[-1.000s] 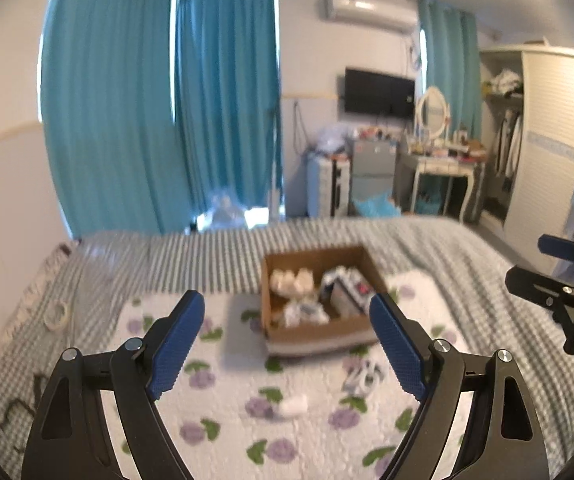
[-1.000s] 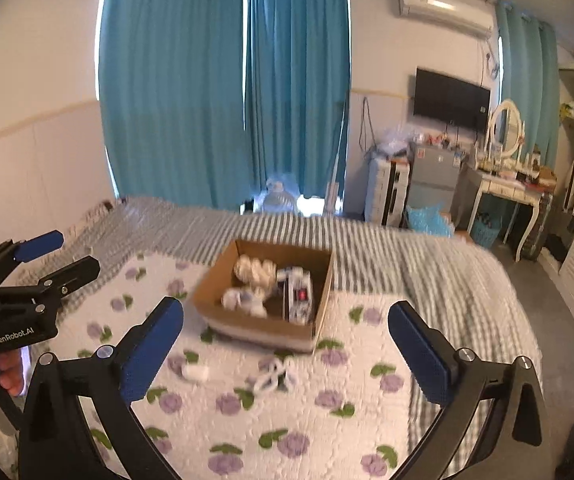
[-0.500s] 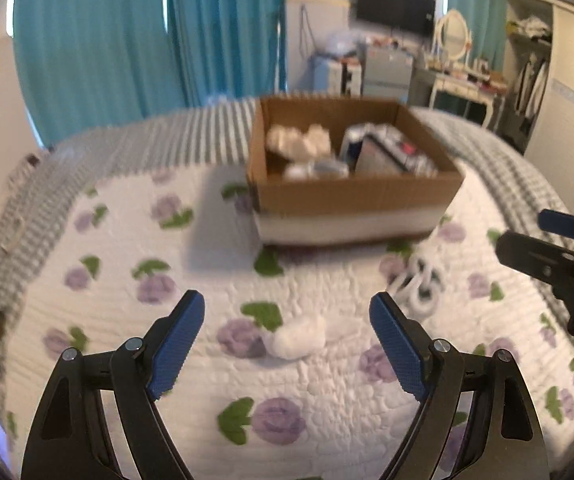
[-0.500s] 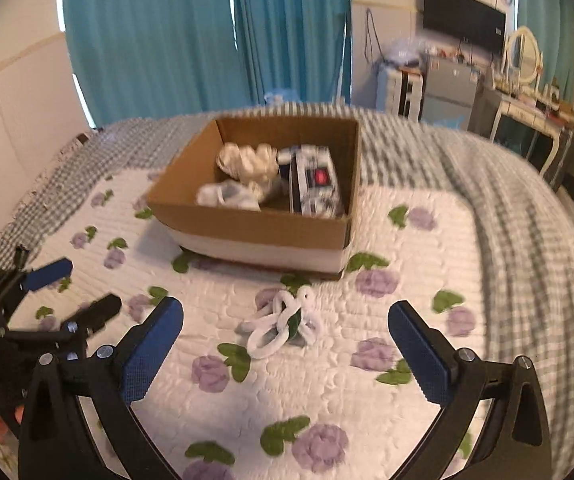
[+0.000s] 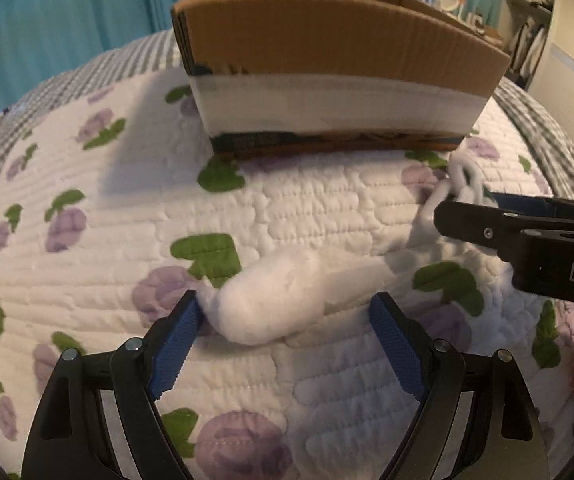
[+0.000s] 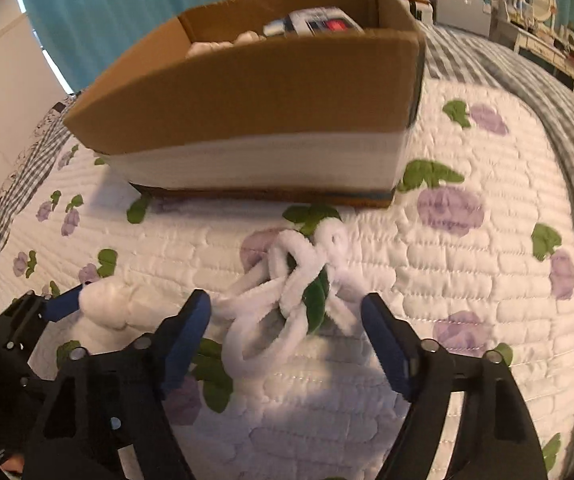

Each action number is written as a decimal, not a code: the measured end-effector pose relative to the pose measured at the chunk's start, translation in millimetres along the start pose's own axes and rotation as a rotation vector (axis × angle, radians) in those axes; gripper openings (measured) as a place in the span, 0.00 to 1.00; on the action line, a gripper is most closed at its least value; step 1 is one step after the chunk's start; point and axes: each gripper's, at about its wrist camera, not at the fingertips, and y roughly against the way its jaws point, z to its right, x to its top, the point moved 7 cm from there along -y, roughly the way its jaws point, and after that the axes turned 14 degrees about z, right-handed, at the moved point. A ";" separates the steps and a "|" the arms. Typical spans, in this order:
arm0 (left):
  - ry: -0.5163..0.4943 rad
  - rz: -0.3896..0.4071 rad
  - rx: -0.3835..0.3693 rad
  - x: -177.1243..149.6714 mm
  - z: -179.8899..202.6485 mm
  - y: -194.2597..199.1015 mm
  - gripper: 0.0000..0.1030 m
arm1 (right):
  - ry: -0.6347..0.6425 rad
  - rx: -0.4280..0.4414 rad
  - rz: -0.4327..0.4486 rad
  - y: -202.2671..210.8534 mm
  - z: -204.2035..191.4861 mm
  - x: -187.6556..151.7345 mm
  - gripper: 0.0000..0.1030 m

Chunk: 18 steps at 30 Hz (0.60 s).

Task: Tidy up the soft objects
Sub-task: 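Grasp the white pipe-cleaner knot with the right tool while the left grasps the fluffy ball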

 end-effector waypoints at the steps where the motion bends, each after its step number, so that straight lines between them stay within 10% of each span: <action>1: 0.009 0.004 -0.008 -0.5 0.3 -0.5 0.81 | -0.005 0.000 -0.001 -0.9 1.1 -0.5 0.66; 5: 0.007 0.015 -0.031 -1.4 1.3 3.6 0.79 | -0.013 0.014 0.012 1.6 -0.2 -1.2 0.54; 12: -0.007 -0.001 -0.086 -1.2 8.4 11.9 0.34 | -0.028 0.024 0.038 14.4 -0.2 0.2 0.47; 18: -0.011 0.016 -0.093 3.8 10.2 36.2 0.33 | -0.021 0.025 0.074 39.5 -3.4 3.8 0.47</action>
